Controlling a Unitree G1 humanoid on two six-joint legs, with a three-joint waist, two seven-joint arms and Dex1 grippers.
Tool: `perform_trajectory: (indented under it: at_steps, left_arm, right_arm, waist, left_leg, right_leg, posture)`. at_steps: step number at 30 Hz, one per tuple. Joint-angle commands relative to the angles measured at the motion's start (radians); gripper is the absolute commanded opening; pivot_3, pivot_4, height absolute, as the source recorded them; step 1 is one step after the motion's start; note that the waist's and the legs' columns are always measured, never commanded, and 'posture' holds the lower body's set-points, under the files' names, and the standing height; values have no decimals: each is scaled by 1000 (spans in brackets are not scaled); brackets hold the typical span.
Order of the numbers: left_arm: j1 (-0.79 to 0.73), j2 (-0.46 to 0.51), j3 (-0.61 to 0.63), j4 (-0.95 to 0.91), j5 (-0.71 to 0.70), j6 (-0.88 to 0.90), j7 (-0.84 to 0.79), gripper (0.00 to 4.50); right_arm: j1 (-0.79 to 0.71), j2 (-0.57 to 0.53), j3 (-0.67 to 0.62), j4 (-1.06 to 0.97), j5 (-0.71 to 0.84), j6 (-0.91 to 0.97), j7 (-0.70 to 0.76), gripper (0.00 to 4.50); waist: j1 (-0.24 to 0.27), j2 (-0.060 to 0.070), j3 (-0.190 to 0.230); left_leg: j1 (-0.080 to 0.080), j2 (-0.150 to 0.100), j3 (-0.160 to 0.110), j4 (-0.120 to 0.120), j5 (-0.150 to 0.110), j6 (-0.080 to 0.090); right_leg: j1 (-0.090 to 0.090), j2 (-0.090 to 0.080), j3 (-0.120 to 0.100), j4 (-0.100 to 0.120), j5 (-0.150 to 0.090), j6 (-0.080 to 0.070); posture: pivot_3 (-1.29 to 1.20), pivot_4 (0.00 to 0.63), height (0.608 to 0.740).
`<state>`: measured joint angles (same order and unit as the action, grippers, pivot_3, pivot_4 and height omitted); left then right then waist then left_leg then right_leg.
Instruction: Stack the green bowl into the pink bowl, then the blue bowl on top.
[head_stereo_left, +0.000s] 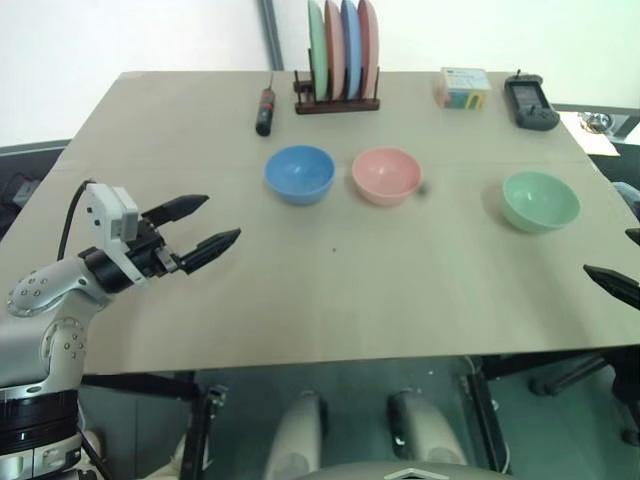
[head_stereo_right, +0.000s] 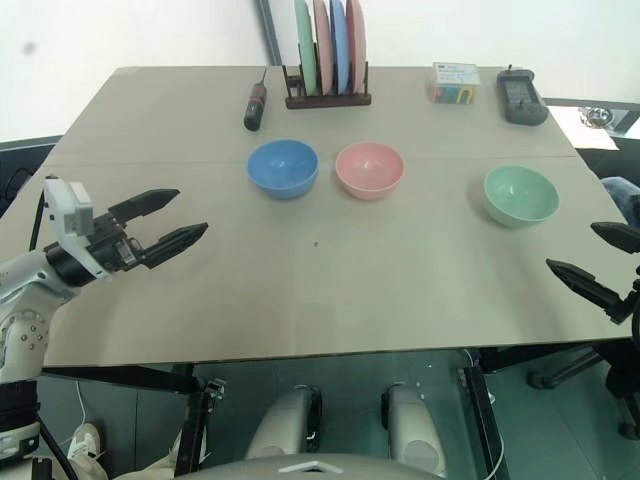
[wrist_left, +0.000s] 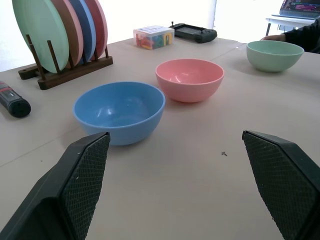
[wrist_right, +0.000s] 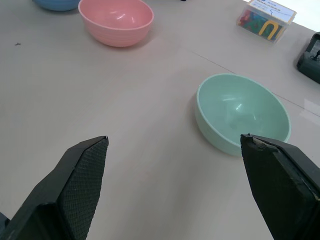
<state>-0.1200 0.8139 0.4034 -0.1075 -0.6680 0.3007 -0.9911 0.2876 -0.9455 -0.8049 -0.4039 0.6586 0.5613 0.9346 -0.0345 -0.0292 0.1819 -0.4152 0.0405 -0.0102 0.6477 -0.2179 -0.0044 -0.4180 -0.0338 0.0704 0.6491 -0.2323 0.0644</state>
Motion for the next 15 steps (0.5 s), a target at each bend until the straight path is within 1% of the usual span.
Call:
perform_trajectory:
  at_steps: [1, 3, 6, 10, 12, 13, 15]
  left_arm:
    - [-11, 14, 7, -38, -27, 39, -7, 4500]
    - [-16, -4, -3, -52, -48, 66, 3, 4500]
    - [-29, -18, -11, -66, -63, 90, 9, 4500]
    - [-52, -43, -29, -92, -84, 119, 17, 4500]
    - [-60, -64, -47, -111, -99, 133, 18, 4500]
    - [-59, -73, -60, -125, -108, 135, 6, 4500]
    - [-41, -89, -80, -142, -115, 126, -30, 4500]
  right_arm:
    - [-45, -18, -7, -42, 18, 25, -31, 4413]
    - [-88, -27, 43, -57, 17, 41, -68, 4413]
    - [-138, -36, 104, -54, 4, 49, -80, 4413]
    - [-254, -31, 243, -45, -9, 38, -100, 4413]
    - [-368, -10, 388, -33, -41, 27, -114, 4413]
    - [-448, 19, 476, -12, -58, 33, -122, 4413]
    - [-617, 101, 666, 73, -167, 10, -153, 4413]
  waist:
    - [0, 0, 0]
    - [-1, 0, 0]
    - [-3, 0, 0]
    - [-4, 0, 0]
    - [-4, 0, 0]
    - [-11, 0, 0]
    - [-13, 0, 0]
  left_leg:
    - [0, 0, 0, 0, 0, 0]
    - [0, 0, 0, 0, 0, 0]
    - [1, 0, 0, 1, 0, 0]
    - [1, 0, 0, 1, 0, 0]
    - [1, 0, 0, 1, 0, 0]
    - [1, 0, 0, 1, 0, 0]
    - [2, 1, 2, 2, 0, 0]
  right_leg:
    - [0, 0, 0, 0, 0, 0]
    - [1, 0, 0, 0, 0, 0]
    - [1, 0, 0, 0, 0, 0]
    - [1, 0, 0, 0, 0, 0]
    - [1, 0, 0, 0, 0, 0]
    - [1, 1, 0, 0, 0, 0]
    - [1, 1, 1, 0, 1, 1]
  posture:
    - [0, 150, 740]
    - [0, 150, 740]
    - [0, 150, 740]
    - [0, 150, 740]
    - [0, 150, 740]
    - [0, 150, 740]
    - [0, 150, 740]
